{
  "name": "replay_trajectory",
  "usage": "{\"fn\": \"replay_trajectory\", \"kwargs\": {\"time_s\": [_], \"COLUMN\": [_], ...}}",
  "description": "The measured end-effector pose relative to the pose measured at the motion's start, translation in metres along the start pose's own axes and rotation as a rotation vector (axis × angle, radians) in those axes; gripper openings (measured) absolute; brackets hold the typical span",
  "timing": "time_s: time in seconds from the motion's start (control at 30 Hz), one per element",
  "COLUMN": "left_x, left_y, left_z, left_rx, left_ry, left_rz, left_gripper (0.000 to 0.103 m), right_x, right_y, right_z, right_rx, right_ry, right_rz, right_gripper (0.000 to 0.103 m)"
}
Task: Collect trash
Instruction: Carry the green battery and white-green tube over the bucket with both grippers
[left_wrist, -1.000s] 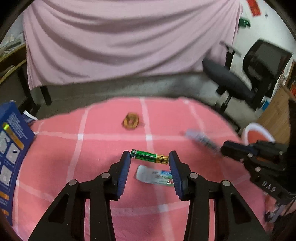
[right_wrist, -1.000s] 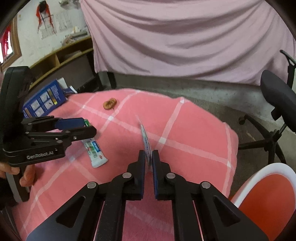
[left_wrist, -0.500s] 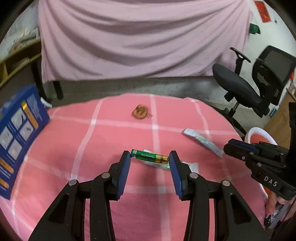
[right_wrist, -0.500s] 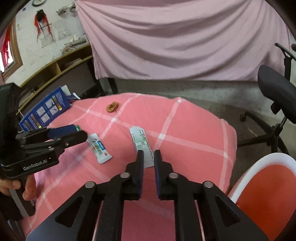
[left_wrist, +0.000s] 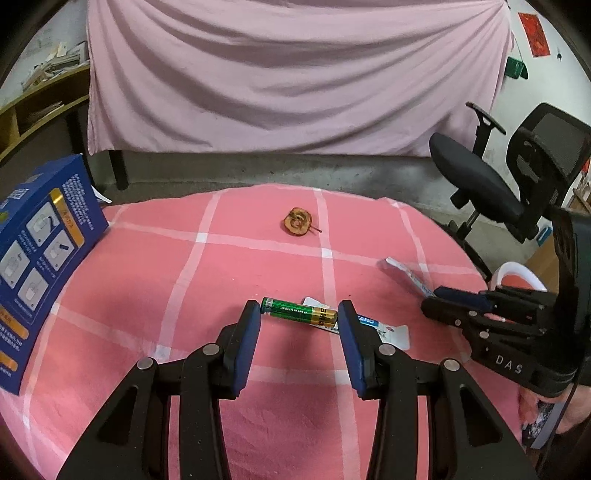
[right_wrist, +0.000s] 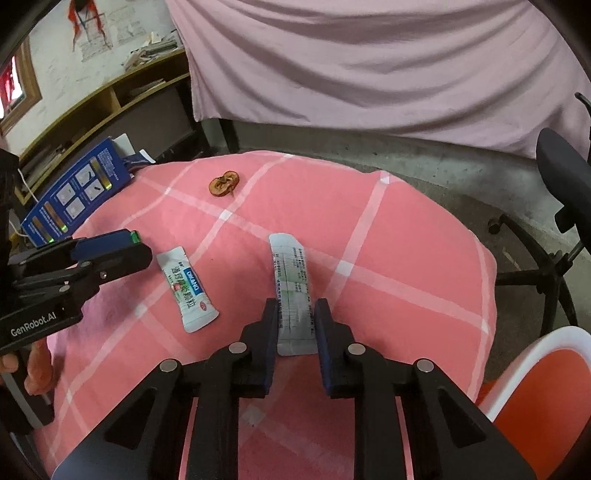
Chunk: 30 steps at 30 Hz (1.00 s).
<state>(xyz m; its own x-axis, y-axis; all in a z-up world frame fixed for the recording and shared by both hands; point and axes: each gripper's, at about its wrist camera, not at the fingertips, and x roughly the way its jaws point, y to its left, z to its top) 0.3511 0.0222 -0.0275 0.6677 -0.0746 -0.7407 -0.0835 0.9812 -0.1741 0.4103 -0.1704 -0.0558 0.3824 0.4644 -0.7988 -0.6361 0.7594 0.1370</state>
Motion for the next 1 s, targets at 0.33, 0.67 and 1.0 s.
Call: {"fn": "replay_trajectory", "kwargs": {"time_s": [0.33, 0.67, 1.0], "left_x": [-0.044, -0.114, -0.145], "left_y": [-0.019, -0.086, -0.167], "left_z": [-0.011, -0.001, -0.005], "left_rx": [-0.003, 0.093, 0.270], "left_ry": [-0.177, -0.492, -0.655], "left_rz": [-0.002, -0.066, -0.220], "left_gripper": [0.037, 0.037, 0.038], "right_x": [-0.067, -0.172, -0.236], "right_y": [0.011, 0.004, -0.037], "right_z": [-0.024, -0.058, -0.090], "right_rx": [0.003, 0.022, 0.123], "right_ry": [-0.302, -0.743, -0.934], "right_rz": [-0.027, -0.138, -0.298], "right_gripper": [0.016, 0.016, 0.016]}}
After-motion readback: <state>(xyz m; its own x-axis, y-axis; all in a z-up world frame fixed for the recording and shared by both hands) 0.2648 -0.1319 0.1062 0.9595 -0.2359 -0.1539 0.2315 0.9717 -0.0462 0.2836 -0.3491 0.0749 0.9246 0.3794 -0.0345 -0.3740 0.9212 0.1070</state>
